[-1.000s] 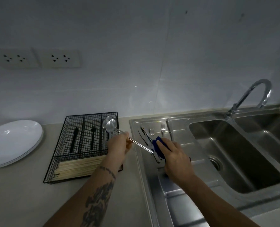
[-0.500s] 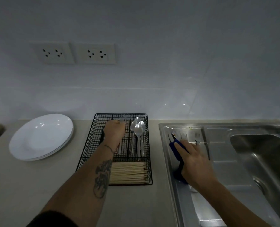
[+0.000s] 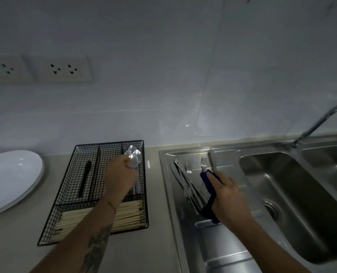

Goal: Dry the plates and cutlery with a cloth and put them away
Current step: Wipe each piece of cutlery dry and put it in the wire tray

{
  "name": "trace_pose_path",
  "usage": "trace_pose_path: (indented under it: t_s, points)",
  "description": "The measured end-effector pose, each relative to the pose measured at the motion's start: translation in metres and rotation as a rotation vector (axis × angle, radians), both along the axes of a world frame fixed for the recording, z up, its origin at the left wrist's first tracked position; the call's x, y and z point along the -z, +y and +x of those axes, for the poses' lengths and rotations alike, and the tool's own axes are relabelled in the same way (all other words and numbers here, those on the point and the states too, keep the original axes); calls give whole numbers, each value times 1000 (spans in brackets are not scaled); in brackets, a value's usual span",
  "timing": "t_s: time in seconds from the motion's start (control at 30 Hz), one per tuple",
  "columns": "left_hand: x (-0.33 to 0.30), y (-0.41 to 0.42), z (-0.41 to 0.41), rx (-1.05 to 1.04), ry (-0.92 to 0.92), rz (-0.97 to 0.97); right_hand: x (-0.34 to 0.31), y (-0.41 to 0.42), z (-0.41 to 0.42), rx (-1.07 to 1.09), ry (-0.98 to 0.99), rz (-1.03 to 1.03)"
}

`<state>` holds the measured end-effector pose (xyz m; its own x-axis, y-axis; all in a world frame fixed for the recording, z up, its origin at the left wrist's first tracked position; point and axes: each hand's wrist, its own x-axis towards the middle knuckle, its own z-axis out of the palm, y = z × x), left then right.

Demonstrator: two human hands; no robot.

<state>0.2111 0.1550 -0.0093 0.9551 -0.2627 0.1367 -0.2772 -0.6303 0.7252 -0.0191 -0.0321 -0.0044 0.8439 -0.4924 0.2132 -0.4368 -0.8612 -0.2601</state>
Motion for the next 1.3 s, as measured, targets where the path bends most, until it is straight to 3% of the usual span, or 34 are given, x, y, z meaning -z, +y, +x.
trace_pose_path:
  t_s: [0.13,0.3,0.4,0.77,1.3]
  points:
    - [12,-54,-36,194,64,-34,6,-18,-23,59,15,36]
    - [31,-115,-83,413,179,113,14,-29,-48,128,27,60]
    - [37,-147,-105,471,158,204,15,-38,-58,147,19,70]
    - [60,-208,-130,280,75,447,36,-84,-70,50,-9,216]
    - [49,-221,-144,72,181,517,42,-131,-77,-115,-54,335]
